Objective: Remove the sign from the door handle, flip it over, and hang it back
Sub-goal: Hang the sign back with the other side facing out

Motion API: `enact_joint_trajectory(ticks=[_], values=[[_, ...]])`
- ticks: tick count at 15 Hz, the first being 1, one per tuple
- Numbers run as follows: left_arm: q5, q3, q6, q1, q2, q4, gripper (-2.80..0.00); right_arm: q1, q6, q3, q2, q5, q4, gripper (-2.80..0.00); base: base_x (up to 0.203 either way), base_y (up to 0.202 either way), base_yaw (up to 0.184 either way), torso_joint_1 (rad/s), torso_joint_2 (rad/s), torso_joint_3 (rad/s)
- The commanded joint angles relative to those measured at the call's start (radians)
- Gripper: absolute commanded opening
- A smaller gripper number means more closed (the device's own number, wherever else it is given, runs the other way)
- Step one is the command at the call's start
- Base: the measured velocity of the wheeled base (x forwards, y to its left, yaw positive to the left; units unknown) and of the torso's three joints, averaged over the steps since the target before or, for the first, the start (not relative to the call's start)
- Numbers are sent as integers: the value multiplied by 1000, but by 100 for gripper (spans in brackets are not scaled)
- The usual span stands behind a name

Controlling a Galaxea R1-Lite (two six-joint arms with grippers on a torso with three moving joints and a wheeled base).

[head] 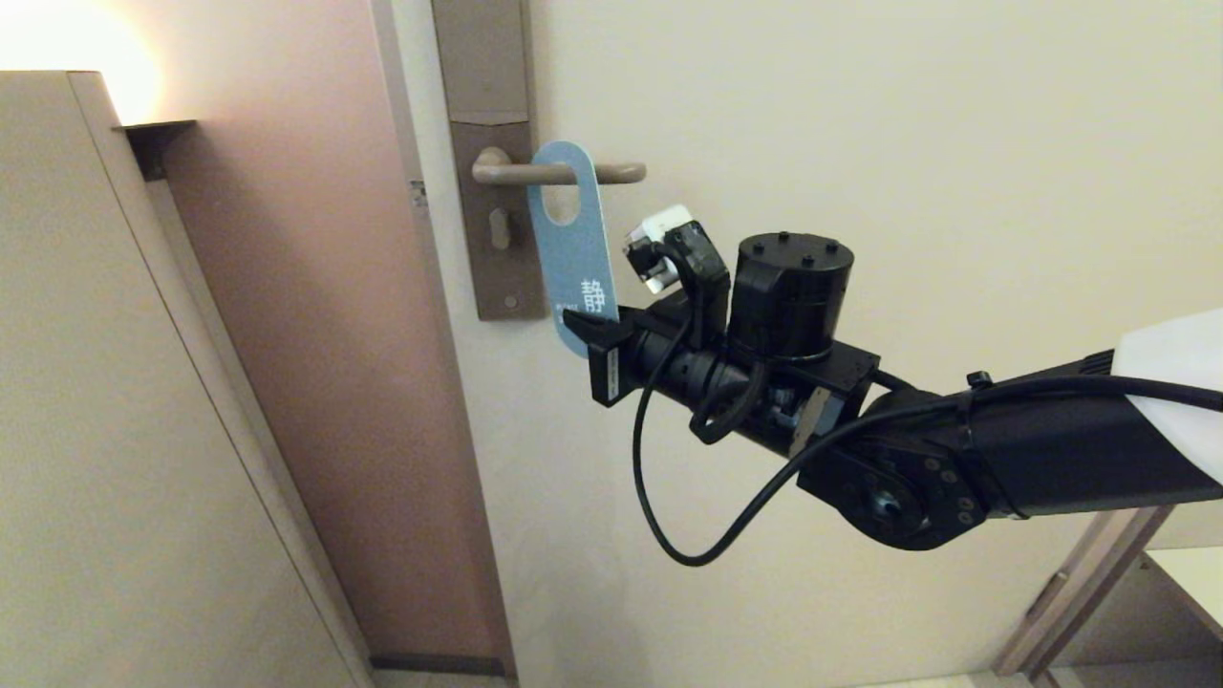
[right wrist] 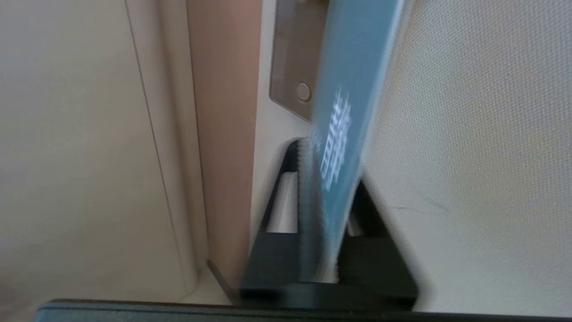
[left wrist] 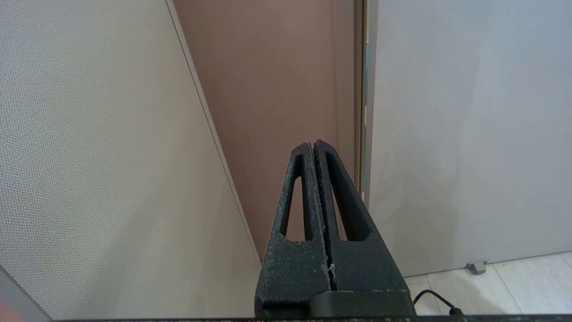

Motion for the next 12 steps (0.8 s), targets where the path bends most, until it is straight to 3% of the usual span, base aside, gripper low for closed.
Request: enact_joint_trajectory(ticks=[1,12], values=[[1,0,1,0,1,0,-280,0,-1,-3,6,0,-3,0,0,0,0,0,0,0],[-1,0,1,1,1,0,-280,-24,22,-60,-77,9,21,0,0,0,0,0,0,0]])
